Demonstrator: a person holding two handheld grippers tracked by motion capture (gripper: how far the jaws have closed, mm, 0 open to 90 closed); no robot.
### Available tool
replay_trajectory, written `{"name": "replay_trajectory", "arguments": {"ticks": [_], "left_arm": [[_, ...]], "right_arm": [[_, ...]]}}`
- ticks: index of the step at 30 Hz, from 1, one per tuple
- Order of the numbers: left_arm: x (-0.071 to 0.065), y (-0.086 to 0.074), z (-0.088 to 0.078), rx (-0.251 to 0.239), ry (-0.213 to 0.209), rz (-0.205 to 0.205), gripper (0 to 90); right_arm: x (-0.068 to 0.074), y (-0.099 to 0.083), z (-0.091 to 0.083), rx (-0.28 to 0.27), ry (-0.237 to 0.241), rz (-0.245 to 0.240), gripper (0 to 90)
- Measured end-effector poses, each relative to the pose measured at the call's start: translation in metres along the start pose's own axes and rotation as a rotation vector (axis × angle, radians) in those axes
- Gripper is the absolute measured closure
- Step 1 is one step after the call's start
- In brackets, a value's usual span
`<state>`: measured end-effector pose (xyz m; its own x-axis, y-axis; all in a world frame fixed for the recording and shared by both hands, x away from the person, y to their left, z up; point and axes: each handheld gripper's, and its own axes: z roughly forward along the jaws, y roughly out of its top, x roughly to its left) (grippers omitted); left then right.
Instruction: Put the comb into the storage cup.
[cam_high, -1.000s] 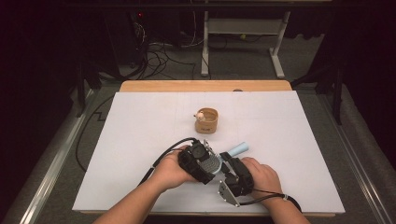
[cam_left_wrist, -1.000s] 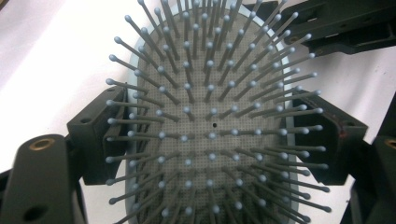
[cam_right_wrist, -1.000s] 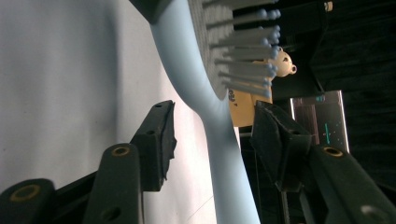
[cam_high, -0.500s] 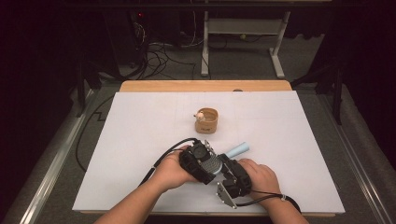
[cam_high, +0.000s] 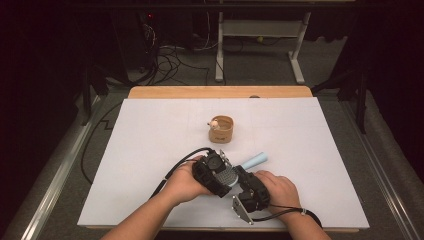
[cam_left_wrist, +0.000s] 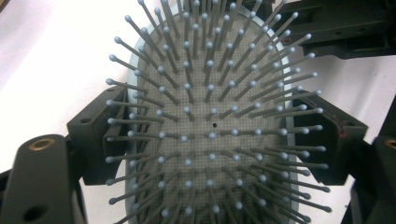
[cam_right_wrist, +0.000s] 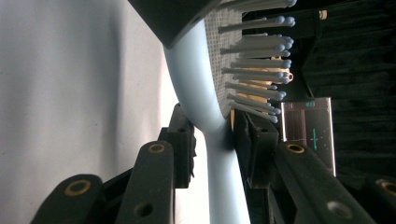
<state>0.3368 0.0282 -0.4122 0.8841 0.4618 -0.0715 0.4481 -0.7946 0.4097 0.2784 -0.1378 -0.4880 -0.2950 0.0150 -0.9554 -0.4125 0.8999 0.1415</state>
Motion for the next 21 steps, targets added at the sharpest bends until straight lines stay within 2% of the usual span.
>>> {"name": "replay_trajectory", "arguments": {"ticks": [12,21], "left_arm": [[0.0009,0.0009,-0.0017,-0.01,-0.016,-0.007,20.3],[0.0017,0.0011,-0.0035,-0.024,-0.025,-0.011,20.1]], "right_arm": [[0.0016,0.0018,-0.0014,0.023,-0.021,-0.042,74.3],[0.0011,0.002,-0.0023,0.034,-0.027,-0.054,75.4]]}}
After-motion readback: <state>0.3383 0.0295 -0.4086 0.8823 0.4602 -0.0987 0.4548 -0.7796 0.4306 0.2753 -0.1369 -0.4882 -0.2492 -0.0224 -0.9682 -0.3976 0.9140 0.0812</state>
